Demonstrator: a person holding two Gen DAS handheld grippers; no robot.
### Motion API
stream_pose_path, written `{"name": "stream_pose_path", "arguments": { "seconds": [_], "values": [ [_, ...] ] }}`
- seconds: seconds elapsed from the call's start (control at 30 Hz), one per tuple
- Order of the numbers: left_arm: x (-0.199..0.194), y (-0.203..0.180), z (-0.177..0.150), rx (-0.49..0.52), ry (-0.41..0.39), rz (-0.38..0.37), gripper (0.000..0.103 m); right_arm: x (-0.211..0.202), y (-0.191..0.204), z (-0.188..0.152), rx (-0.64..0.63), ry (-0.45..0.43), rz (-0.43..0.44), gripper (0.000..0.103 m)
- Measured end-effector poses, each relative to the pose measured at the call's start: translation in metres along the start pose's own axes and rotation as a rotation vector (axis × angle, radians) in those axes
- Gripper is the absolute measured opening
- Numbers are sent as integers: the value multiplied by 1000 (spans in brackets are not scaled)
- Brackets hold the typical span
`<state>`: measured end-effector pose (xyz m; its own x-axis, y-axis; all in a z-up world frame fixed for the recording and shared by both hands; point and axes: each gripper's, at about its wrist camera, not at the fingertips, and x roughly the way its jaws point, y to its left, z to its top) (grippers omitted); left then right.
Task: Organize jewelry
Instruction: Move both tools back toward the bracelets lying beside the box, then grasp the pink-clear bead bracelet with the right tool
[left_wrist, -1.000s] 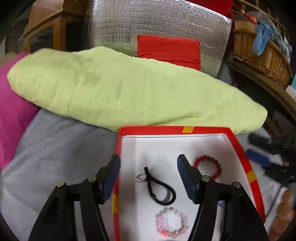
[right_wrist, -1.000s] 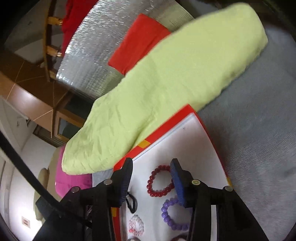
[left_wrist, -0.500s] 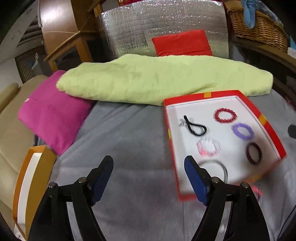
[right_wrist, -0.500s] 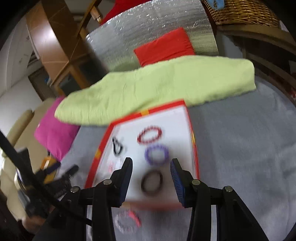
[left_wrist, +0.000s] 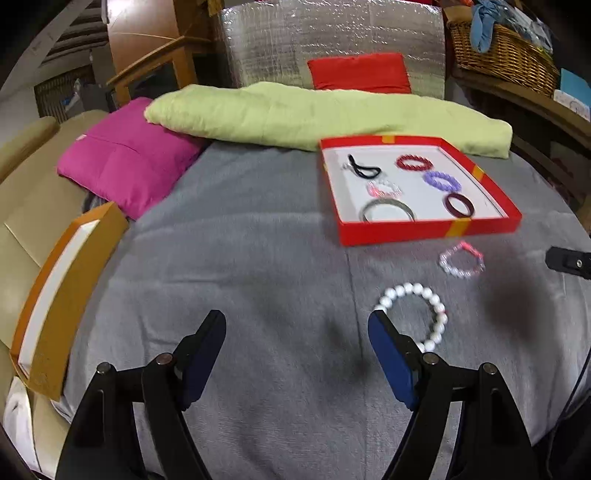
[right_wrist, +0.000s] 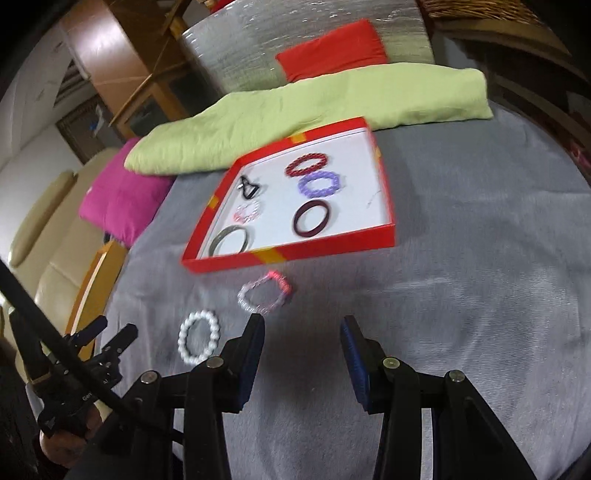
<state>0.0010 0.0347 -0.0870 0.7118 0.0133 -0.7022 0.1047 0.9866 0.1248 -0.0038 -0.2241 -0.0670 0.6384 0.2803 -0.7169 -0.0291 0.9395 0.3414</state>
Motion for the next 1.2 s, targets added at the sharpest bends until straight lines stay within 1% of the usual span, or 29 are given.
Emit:
{"name": "stream_pose_path", "arguments": {
  "seconds": [0.1, 0.17, 0.27, 0.3, 0.43, 0.53, 0.67, 0.73, 0.77, 0.8, 0.87, 0.93, 1.03, 1.2],
  "values": [
    [6, -7, 0, 13, 13, 11, 80, 6, 5, -1, -16, -3, 2, 46],
    [10, -12, 2, 22, 17, -6, 80, 16, 5, 0, -12, 17, 12, 46],
    [20, -20, 6, 34, 48, -38, 80, 31, 9, 2, -19, 41, 4, 46],
    [25, -22, 7, 34, 64, -51, 80, 36, 10, 3, -21, 43, 3, 46],
    [31, -25, 8, 20, 85, -90, 80, 51, 13, 10, -12, 46, 2, 46],
    [31, -26, 8, 16, 88, -104, 80, 64, 12, 14, 9, 54, -5, 46],
    [32, -27, 6, 28, 94, -113, 80, 80, 16, 16, 1, 63, -19, 46],
    [32, -29, 4, 45, 95, -117, 80, 88, 19, 14, -17, 68, -43, 42],
    [32, -29, 4, 51, 96, -118, 80, 90, 22, 13, -40, 54, -71, 34],
    [33, -30, 3, 57, 98, -118, 80, 91, 24, 13, -60, 50, -91, 22],
    [34, -29, 3, 61, 101, -118, 80, 90, 26, 11, -91, 49, -121, 8],
    [33, -26, 4, 49, 98, -130, 80, 86, 22, 10, -91, 48, -118, 7],
    [30, -27, 5, 40, 89, -157, 80, 78, 15, 7, -94, 54, -138, 7],
    [28, -39, 4, 78, 93, -183, 80, 62, -15, 4, -36, 74, -150, 7]
  ]
}}
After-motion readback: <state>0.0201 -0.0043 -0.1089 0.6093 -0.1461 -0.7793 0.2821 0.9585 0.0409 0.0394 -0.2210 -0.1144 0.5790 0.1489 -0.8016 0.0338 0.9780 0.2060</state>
